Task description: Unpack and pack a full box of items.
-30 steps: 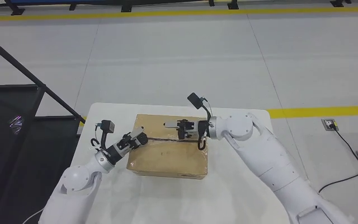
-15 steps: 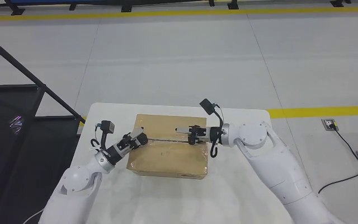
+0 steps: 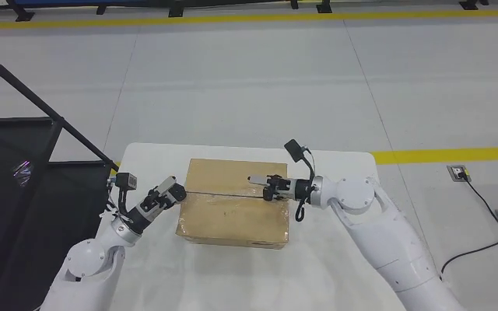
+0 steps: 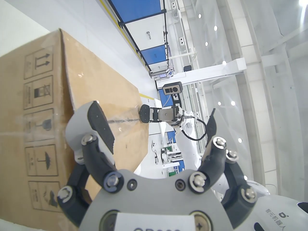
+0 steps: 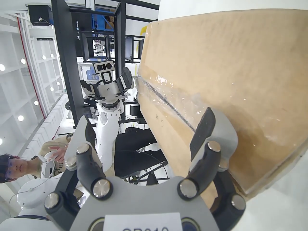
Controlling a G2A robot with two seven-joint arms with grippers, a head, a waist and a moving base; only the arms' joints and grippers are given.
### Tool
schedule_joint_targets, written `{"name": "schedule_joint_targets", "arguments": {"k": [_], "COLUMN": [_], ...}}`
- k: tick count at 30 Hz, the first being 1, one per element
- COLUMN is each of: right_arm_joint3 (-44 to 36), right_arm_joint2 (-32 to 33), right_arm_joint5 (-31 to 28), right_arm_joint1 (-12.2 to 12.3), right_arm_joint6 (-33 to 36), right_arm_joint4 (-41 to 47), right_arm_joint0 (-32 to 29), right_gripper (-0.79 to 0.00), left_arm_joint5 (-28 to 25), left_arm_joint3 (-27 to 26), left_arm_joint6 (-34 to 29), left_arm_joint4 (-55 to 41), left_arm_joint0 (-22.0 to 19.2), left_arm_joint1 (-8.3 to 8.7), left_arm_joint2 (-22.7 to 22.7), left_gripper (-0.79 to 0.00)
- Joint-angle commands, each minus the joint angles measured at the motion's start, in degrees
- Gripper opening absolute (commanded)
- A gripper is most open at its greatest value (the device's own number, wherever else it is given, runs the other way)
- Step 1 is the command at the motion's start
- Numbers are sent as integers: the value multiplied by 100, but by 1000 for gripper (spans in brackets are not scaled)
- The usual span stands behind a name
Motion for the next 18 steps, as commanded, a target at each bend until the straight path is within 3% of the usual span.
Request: {"name": "schedule_joint_targets", "arguments": {"k": [1, 8, 18], "right_arm_joint3": [103, 593, 1190], "right_arm_joint2": [-92, -493, -1198], "right_arm_joint5": [-25, -201, -477], "right_arm_joint1": [-45, -268, -676], "right_arm_joint6": [-63, -232, -328], "right_arm_joint4": [85, 428, 651], "right_arm_joint0": [49, 355, 841], "right_gripper": [0, 0, 0], "left_arm_joint5": [-64, -190, -283], "left_arm_joint3": [4, 161, 337], "left_arm_joint6": [2, -80, -195], "left_arm_joint4": [-62, -312, -536], "left_arm_joint0": [125, 398, 504], "left_arm_joint1": [23, 74, 96], "left_arm_joint2": [-163, -528, -652], "left_gripper": [0, 0, 0]}}
